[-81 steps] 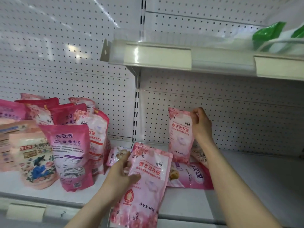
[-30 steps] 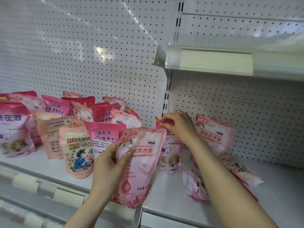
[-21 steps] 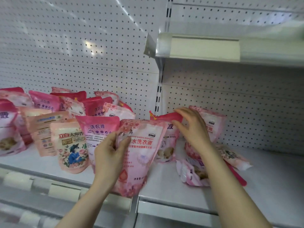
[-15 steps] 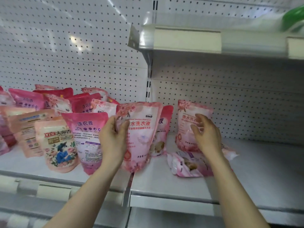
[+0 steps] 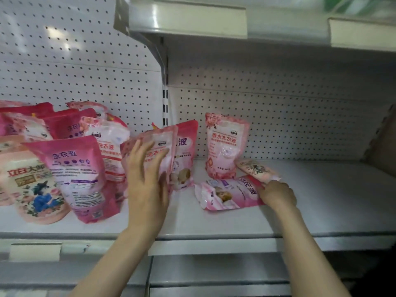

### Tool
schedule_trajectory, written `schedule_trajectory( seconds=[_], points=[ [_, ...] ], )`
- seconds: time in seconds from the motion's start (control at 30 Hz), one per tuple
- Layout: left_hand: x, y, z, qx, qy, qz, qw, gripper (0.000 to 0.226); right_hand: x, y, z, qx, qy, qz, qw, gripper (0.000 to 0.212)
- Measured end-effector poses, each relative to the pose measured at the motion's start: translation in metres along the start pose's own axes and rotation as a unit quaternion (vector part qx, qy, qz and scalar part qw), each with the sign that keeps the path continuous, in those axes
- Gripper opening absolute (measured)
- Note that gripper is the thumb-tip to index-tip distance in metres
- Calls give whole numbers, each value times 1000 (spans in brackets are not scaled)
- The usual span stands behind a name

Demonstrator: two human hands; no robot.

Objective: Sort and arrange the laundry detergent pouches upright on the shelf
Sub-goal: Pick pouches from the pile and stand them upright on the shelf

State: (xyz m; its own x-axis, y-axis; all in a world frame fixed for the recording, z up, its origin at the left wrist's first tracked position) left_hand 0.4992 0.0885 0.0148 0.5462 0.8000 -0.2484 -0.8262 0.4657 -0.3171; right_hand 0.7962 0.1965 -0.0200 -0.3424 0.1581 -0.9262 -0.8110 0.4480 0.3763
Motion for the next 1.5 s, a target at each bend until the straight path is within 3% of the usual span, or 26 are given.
schedule_trajectory(
  seconds=[0.1, 0.2, 0.33, 0.47, 0.53, 0.6, 0.7, 0.83, 0.97, 1.13, 1.2, 1.23, 1.3, 1.37, 1.43, 1.5],
  points=[
    [23, -4, -21, 71, 105, 9, 992, 44, 3, -13, 10, -11, 13, 30, 999, 44],
    [41, -5, -34, 48, 241, -17, 969, 36, -6, -14, 4, -26, 23, 71, 997, 41],
    [52, -7, -40, 27, 357, -13, 933, 43, -30, 1, -24, -150, -75, 131, 977, 11],
    [46, -2, -35, -19, 342, -13, 939, 45, -64, 21, -50, -285, -137, 225, 922, 12],
    [41, -1, -31, -27, 336, -12, 941, 35, -89, 39, -67, -360, -153, 248, 886, 14],
    [38, 0, -29, -20, 318, -17, 948, 24, -105, 64, -80, -431, -144, 221, 863, 11],
    [34, 0, -25, -35, 298, -16, 954, 40, -112, 97, -86, -493, -108, 169, 847, 8],
    [27, -3, -15, -58, 247, -15, 967, 63, -117, 115, -81, -519, -74, 222, 822, 8],
    [27, -10, 0, -133, 206, -89, 965, 86, -106, 112, -69, -521, -5, 311, 795, 5],
    [50, -11, 4, -208, 201, -109, 951, 82, -93, 92, -52, -458, 78, 422, 779, 9],
    [55, -11, 4, -227, 187, -117, 949, 75, -96, 74, -31, -405, 54, 449, 794, 18],
    [56, -10, 3, -235, 184, -124, 946, 72, -94, 62, -15, -372, 8, 422, 827, 21],
    [58, -9, 3, -244, 181, -137, 943, 68, -82, 38, 18, -298, -68, 263, 915, 28],
    [58, -9, 2, -248, 181, -144, 941, 65, -56, 15, 40, -241, -29, 99, 965, 40],
    [58, -8, 2, -251, 182, -141, 940, 64, -27, 0, 46, -222, 42, -1, 974, 49],
    [58, -8, 3, -255, 187, -139, 938, 64, -13, -7, 41, -231, 28, -54, 971, 47]
  ],
)
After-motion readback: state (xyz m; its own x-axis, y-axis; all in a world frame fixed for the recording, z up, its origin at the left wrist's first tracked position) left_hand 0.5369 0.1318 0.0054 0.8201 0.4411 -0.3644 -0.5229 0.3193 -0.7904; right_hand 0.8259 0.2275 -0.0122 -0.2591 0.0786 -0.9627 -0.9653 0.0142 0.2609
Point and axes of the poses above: each hand's wrist, its own z-axis towards the middle knuckle, its own x-axis out of the palm, y = z × x, the point moved 1 cm from there along z, towards the middle knuckle
